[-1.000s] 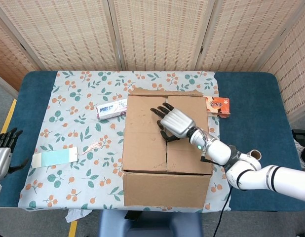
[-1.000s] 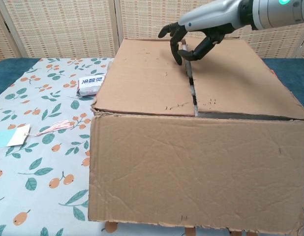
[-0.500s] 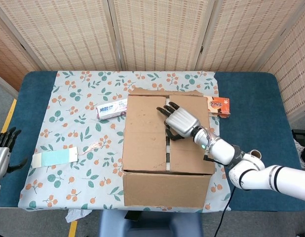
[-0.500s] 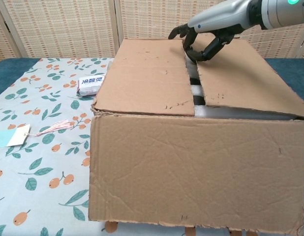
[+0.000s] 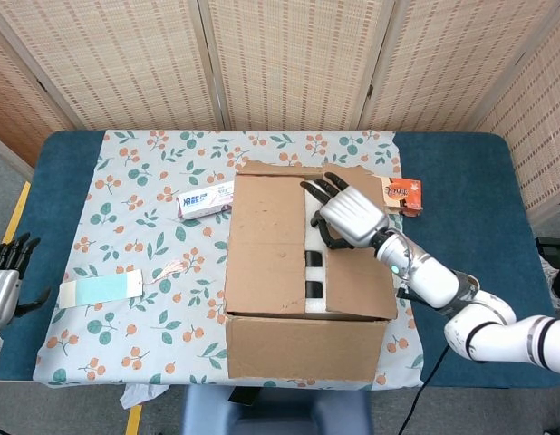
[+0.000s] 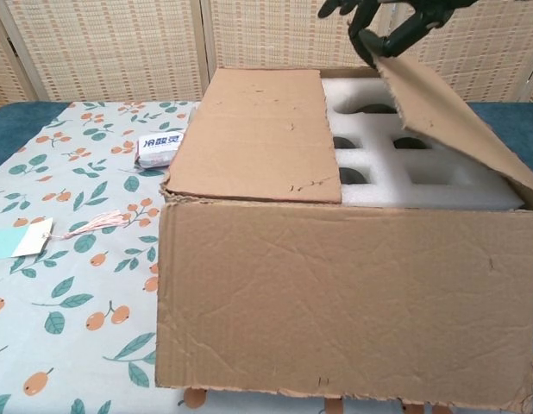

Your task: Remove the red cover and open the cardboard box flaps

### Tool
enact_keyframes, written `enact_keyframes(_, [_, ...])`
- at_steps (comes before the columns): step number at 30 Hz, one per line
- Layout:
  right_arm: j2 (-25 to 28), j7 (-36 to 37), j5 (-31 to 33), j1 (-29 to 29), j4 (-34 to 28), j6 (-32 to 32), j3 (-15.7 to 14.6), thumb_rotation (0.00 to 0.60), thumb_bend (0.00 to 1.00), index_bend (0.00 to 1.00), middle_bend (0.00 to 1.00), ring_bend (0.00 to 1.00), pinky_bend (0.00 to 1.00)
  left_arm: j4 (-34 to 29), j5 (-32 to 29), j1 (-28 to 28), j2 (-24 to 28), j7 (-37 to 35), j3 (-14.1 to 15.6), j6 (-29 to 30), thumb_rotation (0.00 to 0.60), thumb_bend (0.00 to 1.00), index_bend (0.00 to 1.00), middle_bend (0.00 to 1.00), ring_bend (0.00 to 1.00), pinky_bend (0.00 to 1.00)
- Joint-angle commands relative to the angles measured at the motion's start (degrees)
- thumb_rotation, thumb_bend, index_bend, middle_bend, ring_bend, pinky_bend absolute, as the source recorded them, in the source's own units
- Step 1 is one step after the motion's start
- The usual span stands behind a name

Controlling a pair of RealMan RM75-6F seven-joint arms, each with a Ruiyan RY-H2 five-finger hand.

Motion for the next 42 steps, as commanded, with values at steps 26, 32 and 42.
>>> enact_keyframes(26, [19.1,21.6,-19.9,-28.0,-5.7,24.3,-4.1,0.279,0.73,0.59,0.03,0.00,0.00,1.7,-0.4,-1.8,-5.0,11.9,0.8,-2.1,0.600,0.39,0.00,0.01,0.00,0.00])
enact_keyframes(32, [17.8,27.1,-23.8,-31.9,-0.7,27.0,-5.4,0.281,0.73,0.59,0.03,0.00,0.00,2.3,-0.4,-2.2,-5.7,12.6,1.0,-2.9,0.600,0.39,0.00,0.01,0.00,0.00])
enact_keyframes(42, [12.6,29.9,-26.9,-34.6,4.9,29.7,-5.6,0.317,0.75,0.50,0.00,0.00,0.00,1.0,1.4,-2.3,-4.6,9.2,1.1,-1.4,0.600,0.39,0.00,0.01,0.00,0.00])
